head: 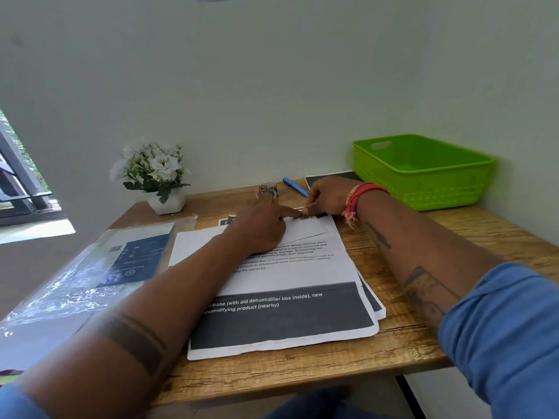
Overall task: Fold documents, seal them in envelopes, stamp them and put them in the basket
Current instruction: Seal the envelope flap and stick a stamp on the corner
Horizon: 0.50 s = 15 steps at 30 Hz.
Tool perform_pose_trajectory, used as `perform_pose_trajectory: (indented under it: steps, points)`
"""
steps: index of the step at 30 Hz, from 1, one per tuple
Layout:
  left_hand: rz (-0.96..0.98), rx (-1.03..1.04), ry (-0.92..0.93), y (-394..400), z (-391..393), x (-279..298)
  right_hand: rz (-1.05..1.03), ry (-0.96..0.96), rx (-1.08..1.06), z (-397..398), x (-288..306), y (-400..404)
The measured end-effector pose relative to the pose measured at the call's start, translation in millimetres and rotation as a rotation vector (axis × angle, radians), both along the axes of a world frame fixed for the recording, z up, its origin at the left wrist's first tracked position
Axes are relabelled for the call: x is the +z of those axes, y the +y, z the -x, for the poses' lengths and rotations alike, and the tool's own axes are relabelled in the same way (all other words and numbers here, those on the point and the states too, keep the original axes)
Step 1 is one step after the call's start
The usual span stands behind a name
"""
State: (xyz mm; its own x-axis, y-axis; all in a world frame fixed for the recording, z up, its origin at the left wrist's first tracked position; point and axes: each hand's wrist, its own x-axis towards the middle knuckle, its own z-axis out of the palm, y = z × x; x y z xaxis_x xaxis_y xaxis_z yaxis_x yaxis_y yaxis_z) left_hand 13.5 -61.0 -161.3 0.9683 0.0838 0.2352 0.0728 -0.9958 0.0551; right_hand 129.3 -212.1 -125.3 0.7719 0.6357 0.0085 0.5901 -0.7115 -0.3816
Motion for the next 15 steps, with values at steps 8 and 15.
perform_pose_trajectory:
  steps: [8, 15]
  points:
    - [0.035, -0.028, -0.035, -1.0, 1.1, 0.5, 0.074, -0.069, -0.089, -1.3, -0.8, 12.6]
    - [0.176, 0.013, -0.200, 7.0, 3.9, -5.3, -0.033, -0.059, -0.074, -2.9, -2.7, 3.7]
